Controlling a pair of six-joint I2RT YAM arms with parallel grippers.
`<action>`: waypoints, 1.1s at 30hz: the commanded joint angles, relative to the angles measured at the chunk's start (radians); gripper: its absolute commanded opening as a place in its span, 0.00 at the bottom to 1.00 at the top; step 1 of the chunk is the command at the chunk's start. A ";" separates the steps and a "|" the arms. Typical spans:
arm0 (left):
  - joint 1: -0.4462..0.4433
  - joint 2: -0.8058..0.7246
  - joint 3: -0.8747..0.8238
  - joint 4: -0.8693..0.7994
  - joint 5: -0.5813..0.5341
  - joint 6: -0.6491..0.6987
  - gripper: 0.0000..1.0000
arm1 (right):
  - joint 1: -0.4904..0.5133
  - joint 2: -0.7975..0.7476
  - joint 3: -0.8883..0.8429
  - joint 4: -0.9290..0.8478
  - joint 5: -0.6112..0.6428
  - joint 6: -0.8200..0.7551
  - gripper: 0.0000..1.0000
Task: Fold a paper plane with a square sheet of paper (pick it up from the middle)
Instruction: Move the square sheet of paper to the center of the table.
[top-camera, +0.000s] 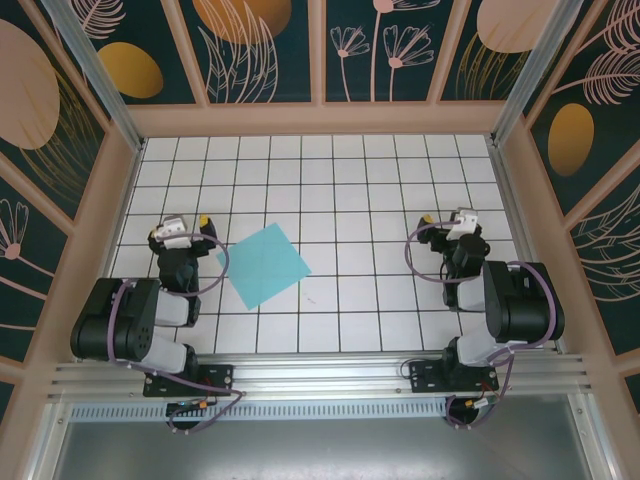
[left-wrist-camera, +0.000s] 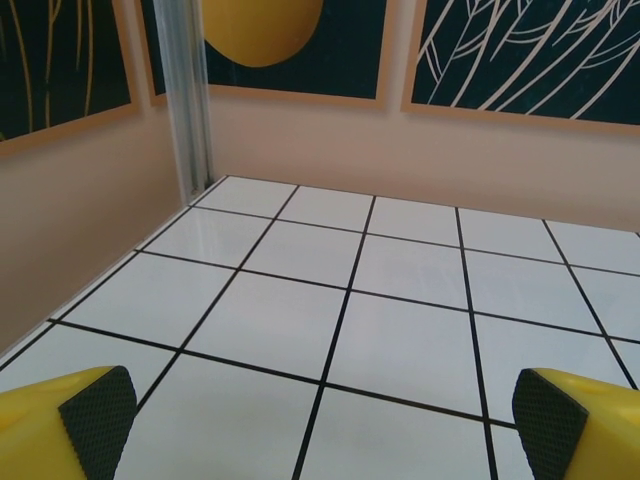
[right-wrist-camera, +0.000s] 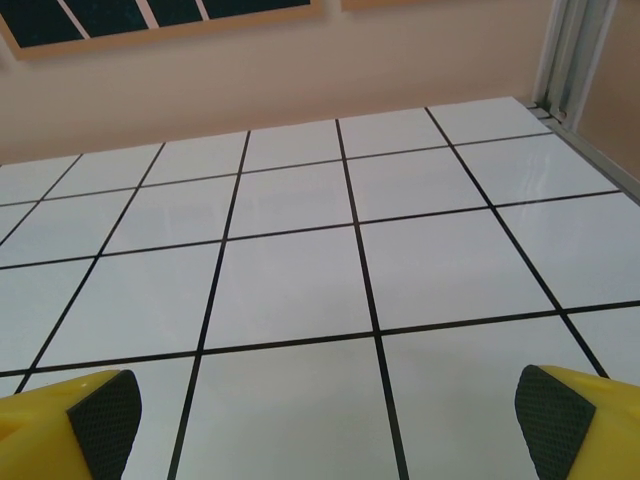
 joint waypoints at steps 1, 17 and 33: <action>0.009 -0.136 0.010 -0.084 -0.067 -0.039 0.99 | 0.011 -0.103 0.119 -0.252 -0.012 0.002 0.99; 0.009 -0.548 0.222 -0.946 0.033 -0.568 0.99 | 0.137 -0.070 0.568 -0.966 -0.504 0.554 0.99; 0.007 -0.304 0.301 -1.036 0.496 -0.668 0.98 | 0.523 0.280 0.914 -1.108 -0.341 0.575 0.98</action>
